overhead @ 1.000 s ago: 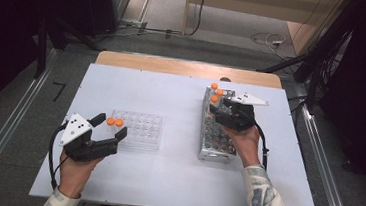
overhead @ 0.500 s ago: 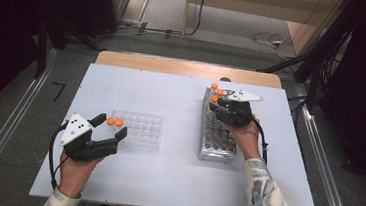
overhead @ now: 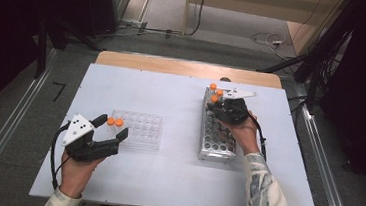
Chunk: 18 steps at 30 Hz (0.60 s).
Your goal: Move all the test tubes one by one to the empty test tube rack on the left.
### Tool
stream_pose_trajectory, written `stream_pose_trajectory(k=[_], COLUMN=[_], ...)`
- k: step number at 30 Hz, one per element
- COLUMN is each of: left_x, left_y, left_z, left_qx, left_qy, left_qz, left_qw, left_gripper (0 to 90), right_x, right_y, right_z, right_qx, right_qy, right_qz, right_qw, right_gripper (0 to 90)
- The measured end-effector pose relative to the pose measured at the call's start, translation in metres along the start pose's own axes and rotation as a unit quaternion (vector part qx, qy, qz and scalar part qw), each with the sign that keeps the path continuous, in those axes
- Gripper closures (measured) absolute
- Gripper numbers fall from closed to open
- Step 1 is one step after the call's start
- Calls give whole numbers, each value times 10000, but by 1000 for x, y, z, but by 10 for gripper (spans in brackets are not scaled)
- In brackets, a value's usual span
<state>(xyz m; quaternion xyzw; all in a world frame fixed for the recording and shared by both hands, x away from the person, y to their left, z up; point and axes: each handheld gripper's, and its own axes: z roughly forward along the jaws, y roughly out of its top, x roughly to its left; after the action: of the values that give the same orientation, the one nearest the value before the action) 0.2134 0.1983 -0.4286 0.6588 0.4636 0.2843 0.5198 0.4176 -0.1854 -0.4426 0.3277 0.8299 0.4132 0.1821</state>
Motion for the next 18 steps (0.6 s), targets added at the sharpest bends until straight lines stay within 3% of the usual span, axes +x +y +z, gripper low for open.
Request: stream_pose_trajectory(k=[3,18], left_x=[-1,-1], left_y=[0,0], left_z=[0,2], left_qx=[9,100], left_qy=[-11,3], left_qz=[-5,-18], left_qw=[10000,9999], left_gripper=[194,146], right_x=[-1,9], right_y=[0,15], right_z=[0,-17], right_qx=[-28,-328], right_qy=[58,-121], right_qz=[-2,-305], right_qw=[10000,9989], right_gripper=[712,716])
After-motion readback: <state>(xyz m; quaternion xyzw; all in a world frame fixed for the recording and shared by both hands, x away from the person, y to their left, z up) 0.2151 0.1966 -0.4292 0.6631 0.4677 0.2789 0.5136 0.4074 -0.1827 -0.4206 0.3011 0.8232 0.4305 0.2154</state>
